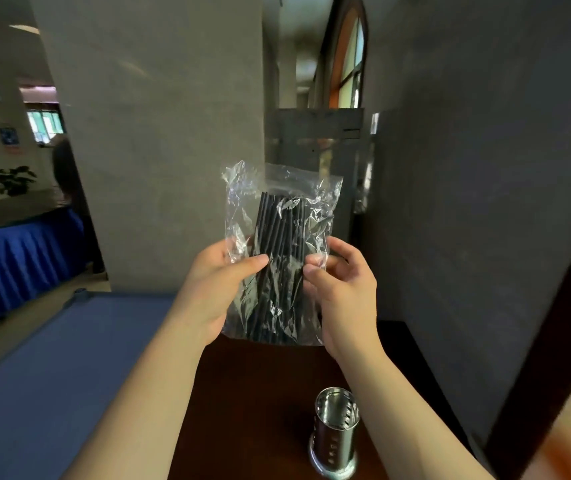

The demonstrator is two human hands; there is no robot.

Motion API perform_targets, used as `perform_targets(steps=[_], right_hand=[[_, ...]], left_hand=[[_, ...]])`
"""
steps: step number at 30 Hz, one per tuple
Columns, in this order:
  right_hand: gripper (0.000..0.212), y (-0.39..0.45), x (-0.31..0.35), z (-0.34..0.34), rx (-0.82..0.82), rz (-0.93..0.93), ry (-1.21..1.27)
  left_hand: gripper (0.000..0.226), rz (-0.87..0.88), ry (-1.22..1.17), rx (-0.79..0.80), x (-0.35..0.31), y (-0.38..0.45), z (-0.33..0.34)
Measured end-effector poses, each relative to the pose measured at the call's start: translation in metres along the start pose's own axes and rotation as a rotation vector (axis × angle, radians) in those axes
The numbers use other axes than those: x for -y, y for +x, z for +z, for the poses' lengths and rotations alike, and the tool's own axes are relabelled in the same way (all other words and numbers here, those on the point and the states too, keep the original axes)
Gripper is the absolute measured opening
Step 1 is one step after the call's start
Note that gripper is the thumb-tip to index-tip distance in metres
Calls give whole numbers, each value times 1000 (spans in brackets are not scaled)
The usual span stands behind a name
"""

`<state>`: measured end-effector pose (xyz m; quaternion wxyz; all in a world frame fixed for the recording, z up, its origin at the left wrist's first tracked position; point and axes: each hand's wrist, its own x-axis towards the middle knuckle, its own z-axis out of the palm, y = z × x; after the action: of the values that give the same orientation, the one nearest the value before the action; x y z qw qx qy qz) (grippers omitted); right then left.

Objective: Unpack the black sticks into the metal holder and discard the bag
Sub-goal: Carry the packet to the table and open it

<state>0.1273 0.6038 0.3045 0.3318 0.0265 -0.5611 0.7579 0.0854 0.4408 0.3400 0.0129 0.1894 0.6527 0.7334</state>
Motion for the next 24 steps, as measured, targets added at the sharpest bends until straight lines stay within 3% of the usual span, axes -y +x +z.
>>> perform_targets(steps=[9, 16, 22, 24], right_hand=[[50, 1, 3, -3, -73, 30, -26], [34, -13, -6, 7, -128, -19, -122], [32, -29, -12, 20, -115, -36, -191], [41, -31, -7, 23, -115, -33, -242]], left_hand=[[28, 19, -31, 114, 4, 15, 5], [42, -53, -105, 211, 23, 14, -16], [27, -43, -109, 243, 25, 10, -31], [24, 1, -85, 246, 25, 10, -33]])
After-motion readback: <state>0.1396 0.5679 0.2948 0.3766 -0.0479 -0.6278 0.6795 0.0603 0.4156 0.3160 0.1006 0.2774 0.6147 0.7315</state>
